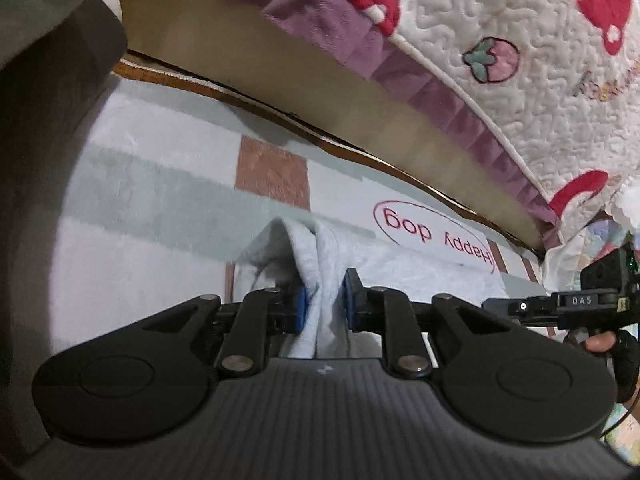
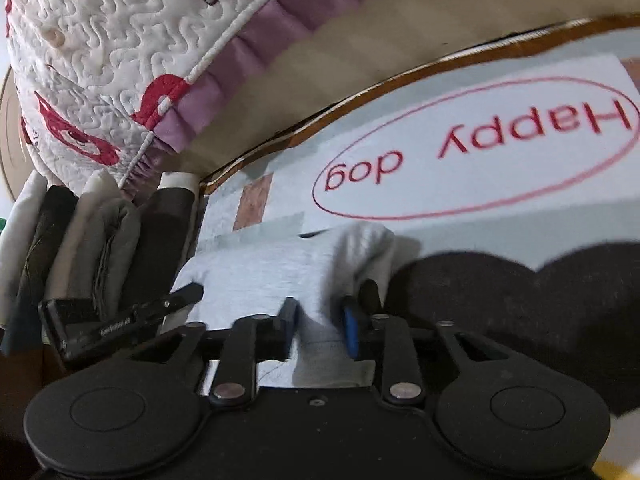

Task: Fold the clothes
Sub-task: 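Grasp the T-shirt end with both tools and fold it over, then open both tools and move them to the folded T-shirt's edge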

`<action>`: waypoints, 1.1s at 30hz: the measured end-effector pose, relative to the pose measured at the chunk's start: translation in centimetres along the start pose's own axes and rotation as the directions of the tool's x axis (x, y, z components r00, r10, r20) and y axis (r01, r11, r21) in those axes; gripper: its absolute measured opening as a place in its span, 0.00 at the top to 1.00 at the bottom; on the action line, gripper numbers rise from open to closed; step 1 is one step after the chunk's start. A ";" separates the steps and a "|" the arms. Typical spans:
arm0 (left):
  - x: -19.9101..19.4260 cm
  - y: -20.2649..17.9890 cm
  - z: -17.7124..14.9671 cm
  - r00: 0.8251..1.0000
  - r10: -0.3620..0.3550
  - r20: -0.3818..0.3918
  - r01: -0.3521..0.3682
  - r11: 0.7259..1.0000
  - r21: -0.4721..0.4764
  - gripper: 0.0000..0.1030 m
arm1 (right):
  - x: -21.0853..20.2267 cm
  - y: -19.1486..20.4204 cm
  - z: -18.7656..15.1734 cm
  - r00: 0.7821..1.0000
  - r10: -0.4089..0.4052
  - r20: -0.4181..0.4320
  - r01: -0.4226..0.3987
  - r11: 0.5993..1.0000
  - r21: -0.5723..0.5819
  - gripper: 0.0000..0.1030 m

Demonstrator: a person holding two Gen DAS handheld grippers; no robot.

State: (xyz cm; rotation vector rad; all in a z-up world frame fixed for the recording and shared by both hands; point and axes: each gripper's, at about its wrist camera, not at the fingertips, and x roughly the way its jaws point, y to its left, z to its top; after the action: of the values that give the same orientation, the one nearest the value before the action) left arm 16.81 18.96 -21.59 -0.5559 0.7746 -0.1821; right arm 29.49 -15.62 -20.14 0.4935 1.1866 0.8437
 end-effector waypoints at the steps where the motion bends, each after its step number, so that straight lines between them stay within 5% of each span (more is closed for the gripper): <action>1: -0.2 0.0 -0.4 1.000 0.005 0.003 -0.005 1.000 0.005 0.80 | -0.5 -0.3 -0.4 1.000 0.007 0.009 -0.007 1.000 0.020 0.62; 5: -0.5 0.3 -1.4 0.999 0.031 0.018 -0.031 0.999 0.012 0.69 | -2.4 -1.4 -2.8 1.000 0.023 0.021 -0.025 0.996 0.091 0.46; 9: -1.4 -0.6 -1.9 0.997 0.071 0.013 -0.072 0.996 0.053 0.60 | -2.1 -1.2 -6.0 0.993 0.074 -0.094 -0.064 0.992 0.106 0.39; 11: -2.0 -1.8 -2.0 0.993 0.116 0.028 -0.119 0.984 0.132 0.59 | -1.5 -0.1 -6.9 0.987 0.066 -0.145 -0.060 0.997 0.050 0.47; 13: -2.6 -3.3 -2.0 0.983 0.171 0.064 -0.181 0.954 0.237 0.57 | -1.8 1.5 -6.5 0.989 0.064 -0.135 -0.063 0.998 0.006 0.78; 15: -3.5 -4.3 -2.0 0.971 0.199 0.134 -0.232 0.922 0.309 0.56 | -2.4 3.3 -5.7 0.993 0.065 -0.100 -0.069 0.997 -0.033 0.80; 19: -5.8 -4.1 -1.7 0.973 0.050 0.227 -0.116 0.950 0.291 0.55 | -4.0 6.1 -3.5 0.996 0.047 -0.074 -0.052 0.996 -0.066 0.80; 24: -3.8 -4.0 -2.4 0.993 -0.116 0.026 0.102 0.942 0.318 0.48 | -3.4 5.1 -3.6 0.997 0.008 -0.083 -0.010 1.000 -0.018 0.77; 26: -3.1 -4.1 -3.6 0.983 -0.175 -0.058 0.184 0.915 0.360 0.48 | -3.6 3.9 -4.7 0.998 0.041 -0.051 -0.040 0.999 0.033 0.75; 28: -3.0 -4.2 -4.5 0.971 -0.219 -0.090 0.237 0.889 0.391 0.47 | -3.5 3.1 -5.7 0.998 0.052 -0.026 -0.050 0.994 0.100 0.58; 33: -2.7 -5.8 -5.2 0.985 -0.127 -0.114 0.169 0.821 0.546 0.47 | -3.2 2.8 -7.4 1.000 0.020 -0.016 -0.017 0.986 0.166 0.54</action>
State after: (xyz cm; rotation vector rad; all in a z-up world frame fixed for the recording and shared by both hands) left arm 11.52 12.87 -19.84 -0.0513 0.7058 -0.5577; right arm 21.21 -17.09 -18.54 0.6346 1.2770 0.7696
